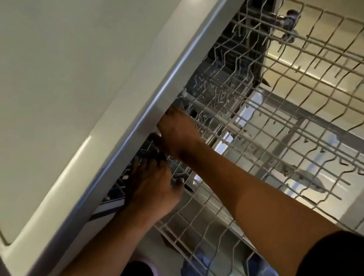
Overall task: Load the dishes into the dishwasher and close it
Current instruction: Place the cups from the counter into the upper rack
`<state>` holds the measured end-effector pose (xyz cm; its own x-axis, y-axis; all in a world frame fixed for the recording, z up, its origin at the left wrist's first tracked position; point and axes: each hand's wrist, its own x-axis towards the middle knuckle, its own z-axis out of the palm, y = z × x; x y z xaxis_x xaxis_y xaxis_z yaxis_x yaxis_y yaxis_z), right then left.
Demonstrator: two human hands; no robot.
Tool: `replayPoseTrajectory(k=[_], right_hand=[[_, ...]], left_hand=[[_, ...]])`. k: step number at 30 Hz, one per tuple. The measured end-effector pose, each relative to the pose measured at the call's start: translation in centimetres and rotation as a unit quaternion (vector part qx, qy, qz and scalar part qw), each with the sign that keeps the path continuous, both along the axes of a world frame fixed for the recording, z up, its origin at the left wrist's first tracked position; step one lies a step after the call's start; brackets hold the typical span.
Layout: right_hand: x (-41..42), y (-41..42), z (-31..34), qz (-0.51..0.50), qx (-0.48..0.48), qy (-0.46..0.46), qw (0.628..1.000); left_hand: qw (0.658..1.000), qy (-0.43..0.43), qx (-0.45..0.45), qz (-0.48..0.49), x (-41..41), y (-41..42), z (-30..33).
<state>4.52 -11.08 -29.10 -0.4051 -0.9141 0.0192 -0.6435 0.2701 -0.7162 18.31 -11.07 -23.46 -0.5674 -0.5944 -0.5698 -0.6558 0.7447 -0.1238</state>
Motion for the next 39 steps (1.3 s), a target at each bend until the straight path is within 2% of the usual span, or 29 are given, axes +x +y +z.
replayPoseTrajectory(k=[6,16,24,33,39], right_hand=[[0.4,0.3,-0.9,-0.003,0.026,-0.009,1.0],[0.3,0.6,-3.8,0.002,-0.023,0.033,0.999],[0.7,1.3,-3.3,-0.022,-0.001,0.02,1.0],[0.0,4.4,0.7,0.005,0.062,0.067,0.996],[-1.2,7.4,6.3,0.069,0.085,0.088,0.99]], left_hand=[[0.999,-0.024,-0.006,0.021,-0.4,-0.2,-0.2],[0.998,-0.052,-0.013,0.014,-0.8,0.1,-2.5],[0.996,-0.083,-0.002,0.019,-0.8,-0.2,-2.6],[0.998,-0.055,0.003,-0.013,-1.1,0.1,0.2],[0.997,0.045,0.01,-0.055,-0.4,2.5,3.6]])
